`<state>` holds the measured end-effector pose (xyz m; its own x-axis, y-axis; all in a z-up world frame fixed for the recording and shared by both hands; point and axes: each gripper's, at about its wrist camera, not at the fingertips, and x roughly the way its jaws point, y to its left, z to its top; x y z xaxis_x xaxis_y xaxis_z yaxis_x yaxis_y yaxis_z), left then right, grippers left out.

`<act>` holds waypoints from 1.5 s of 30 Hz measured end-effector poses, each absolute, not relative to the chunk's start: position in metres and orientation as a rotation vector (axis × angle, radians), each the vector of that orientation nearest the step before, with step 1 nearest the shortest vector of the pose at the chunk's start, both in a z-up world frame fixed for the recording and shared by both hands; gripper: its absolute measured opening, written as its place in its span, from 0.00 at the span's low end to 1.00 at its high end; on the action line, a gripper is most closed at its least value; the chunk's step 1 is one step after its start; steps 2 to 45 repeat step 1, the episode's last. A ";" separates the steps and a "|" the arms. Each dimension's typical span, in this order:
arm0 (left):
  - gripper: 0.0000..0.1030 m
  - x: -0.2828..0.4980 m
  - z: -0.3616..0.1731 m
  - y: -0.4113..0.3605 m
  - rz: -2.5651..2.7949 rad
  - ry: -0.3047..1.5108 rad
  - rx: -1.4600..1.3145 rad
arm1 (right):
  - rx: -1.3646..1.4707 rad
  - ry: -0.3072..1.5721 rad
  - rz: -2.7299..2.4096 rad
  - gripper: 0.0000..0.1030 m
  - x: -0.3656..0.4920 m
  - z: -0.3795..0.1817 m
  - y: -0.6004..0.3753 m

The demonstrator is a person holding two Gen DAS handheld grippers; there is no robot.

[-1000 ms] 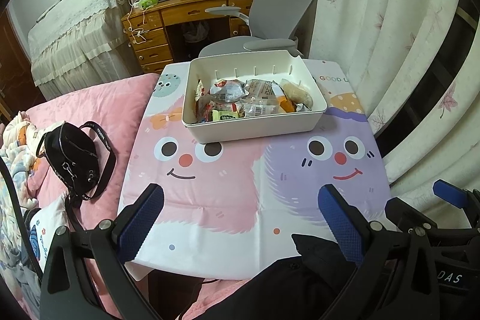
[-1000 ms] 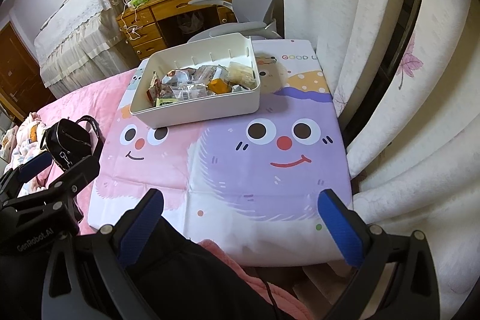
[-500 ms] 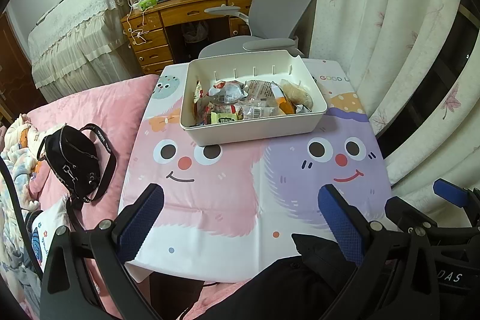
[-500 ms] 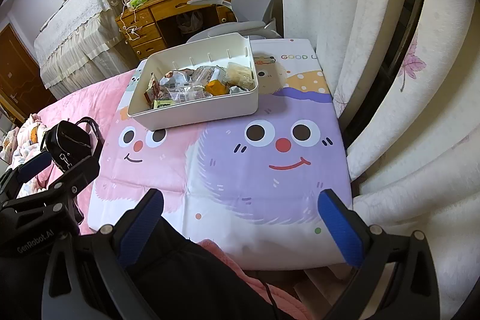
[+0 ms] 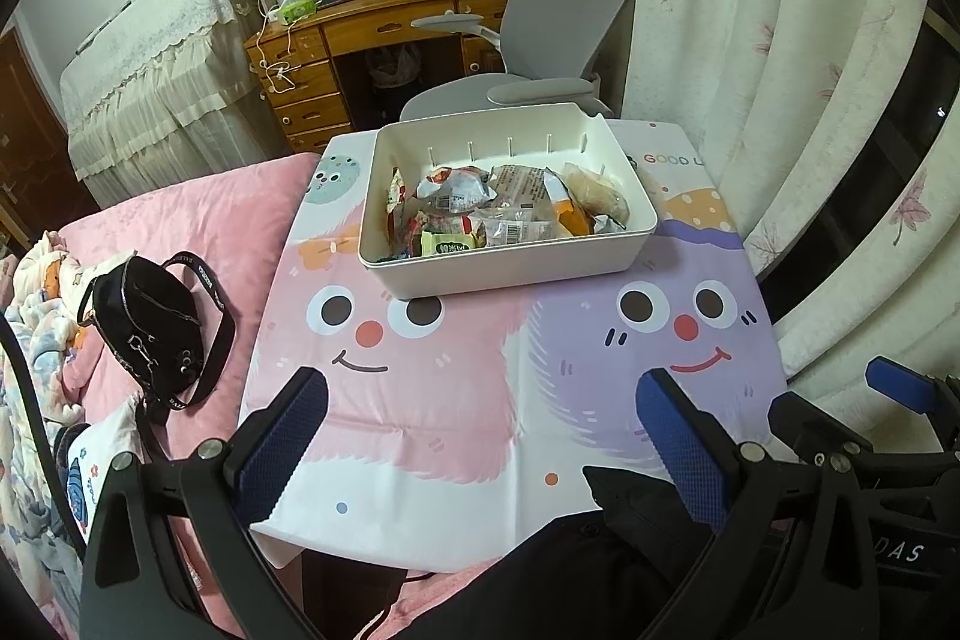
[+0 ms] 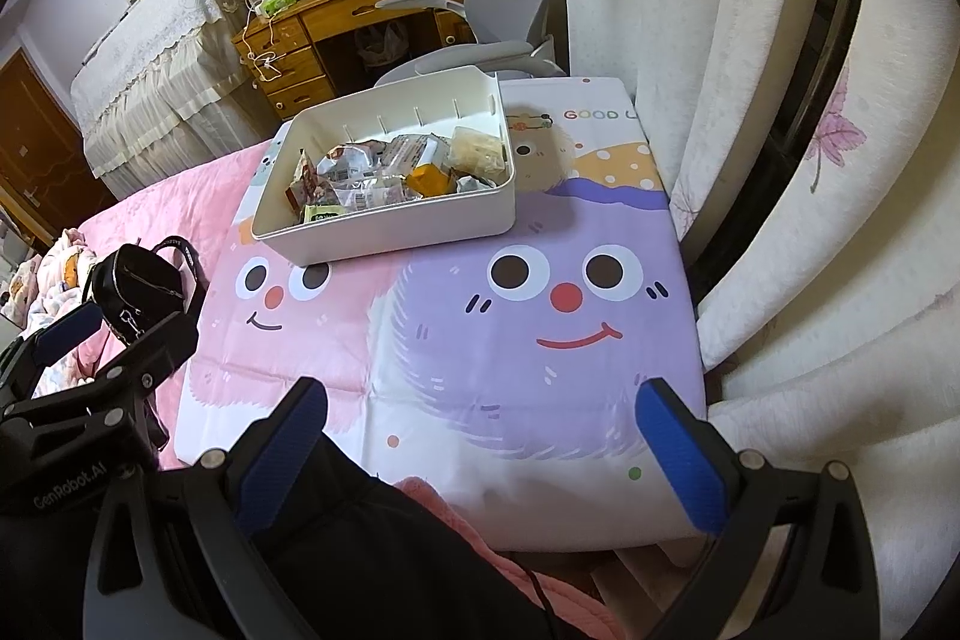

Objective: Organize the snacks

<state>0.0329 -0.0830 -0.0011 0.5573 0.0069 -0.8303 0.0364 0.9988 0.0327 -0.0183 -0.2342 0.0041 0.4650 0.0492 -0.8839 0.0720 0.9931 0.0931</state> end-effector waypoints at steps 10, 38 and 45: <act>0.99 0.035 0.000 -0.083 -0.016 0.980 0.049 | 0.123 1.088 -0.013 1.00 -0.018 0.004 -0.234; 0.99 0.035 0.000 -0.083 -0.016 0.980 0.049 | 0.123 1.088 -0.013 1.00 -0.018 0.004 -0.234; 0.99 0.035 0.000 -0.083 -0.016 0.980 0.049 | 0.123 1.088 -0.013 1.00 -0.018 0.004 -0.234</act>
